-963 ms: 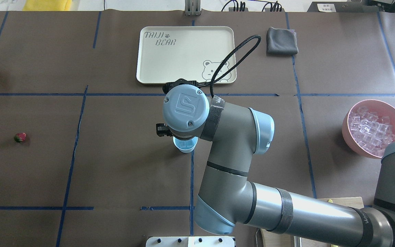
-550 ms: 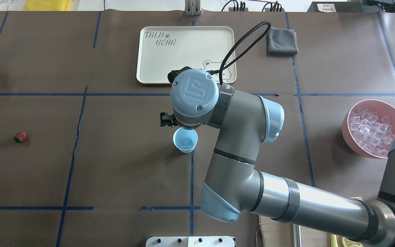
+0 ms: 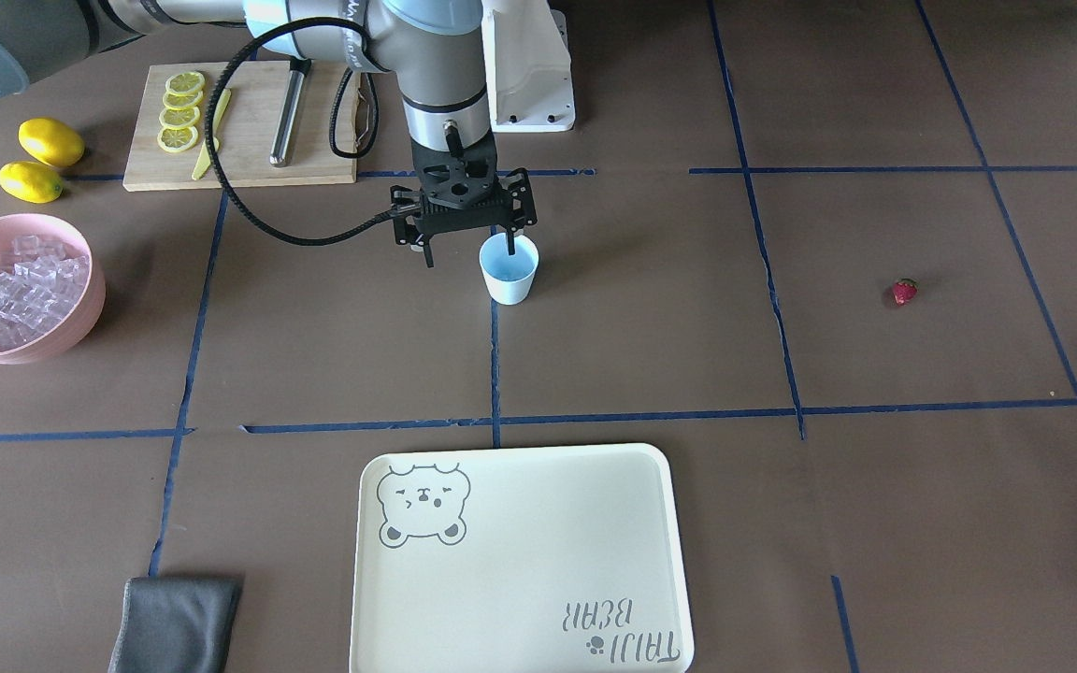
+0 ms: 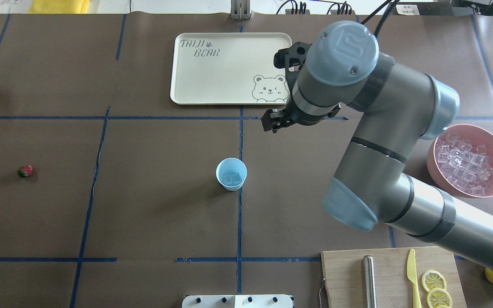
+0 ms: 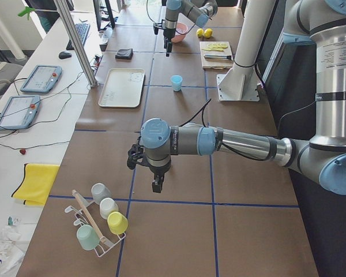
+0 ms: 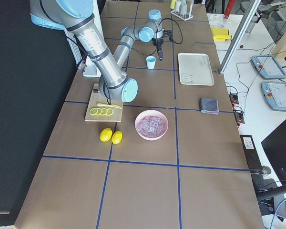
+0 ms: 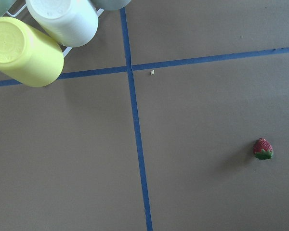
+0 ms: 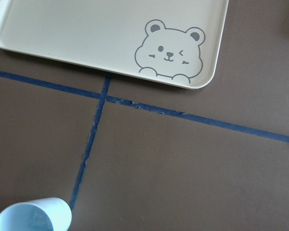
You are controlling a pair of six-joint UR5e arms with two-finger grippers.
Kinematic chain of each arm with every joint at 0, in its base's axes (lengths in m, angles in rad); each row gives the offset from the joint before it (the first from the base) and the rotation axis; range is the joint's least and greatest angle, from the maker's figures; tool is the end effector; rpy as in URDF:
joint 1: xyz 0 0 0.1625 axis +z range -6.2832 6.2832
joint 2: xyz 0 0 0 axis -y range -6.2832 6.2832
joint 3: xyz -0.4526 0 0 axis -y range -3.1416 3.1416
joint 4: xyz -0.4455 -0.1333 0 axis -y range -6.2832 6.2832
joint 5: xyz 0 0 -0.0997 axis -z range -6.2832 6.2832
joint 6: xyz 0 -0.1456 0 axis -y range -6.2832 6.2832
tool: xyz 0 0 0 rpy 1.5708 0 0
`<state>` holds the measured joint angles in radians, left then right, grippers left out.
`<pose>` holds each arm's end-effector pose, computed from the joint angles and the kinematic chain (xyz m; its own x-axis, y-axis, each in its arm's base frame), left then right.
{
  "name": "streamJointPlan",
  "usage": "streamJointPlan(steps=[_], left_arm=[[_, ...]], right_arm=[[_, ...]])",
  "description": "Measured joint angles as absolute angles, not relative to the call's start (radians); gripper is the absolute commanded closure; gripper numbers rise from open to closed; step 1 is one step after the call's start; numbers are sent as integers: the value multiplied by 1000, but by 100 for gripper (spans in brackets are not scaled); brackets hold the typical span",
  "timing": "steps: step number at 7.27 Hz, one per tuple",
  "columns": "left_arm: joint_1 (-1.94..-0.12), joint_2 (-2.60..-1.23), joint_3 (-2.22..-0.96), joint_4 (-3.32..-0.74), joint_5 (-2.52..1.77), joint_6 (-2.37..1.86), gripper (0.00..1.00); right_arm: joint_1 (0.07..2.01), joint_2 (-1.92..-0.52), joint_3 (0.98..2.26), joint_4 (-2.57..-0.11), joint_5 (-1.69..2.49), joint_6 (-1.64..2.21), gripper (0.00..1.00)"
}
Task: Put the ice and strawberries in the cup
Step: 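Move the right gripper back over the ice bowl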
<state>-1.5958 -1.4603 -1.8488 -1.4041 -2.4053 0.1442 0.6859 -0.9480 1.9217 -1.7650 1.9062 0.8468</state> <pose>-0.0376 -0.4883 0.6358 0.6680 0.1276 -0.7332 -0.0717 0.9916 0.1073 -0.4737 -0.4981 0.1894 0.6899 -0.2436 0.6817 0.0507 0.9556 0.2902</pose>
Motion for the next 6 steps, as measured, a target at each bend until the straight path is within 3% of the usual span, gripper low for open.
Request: streamJointPlan(steps=[3, 6], left_arm=[[-1595, -1460, -1850, -1405, -2405, 144, 0], [-1595, -1461, -1850, -1406, -2407, 144, 0]], right_arm=[[846, -1192, 2068, -1753, 2029, 629, 0], [1038, -1478, 2101, -1587, 2209, 595, 0]])
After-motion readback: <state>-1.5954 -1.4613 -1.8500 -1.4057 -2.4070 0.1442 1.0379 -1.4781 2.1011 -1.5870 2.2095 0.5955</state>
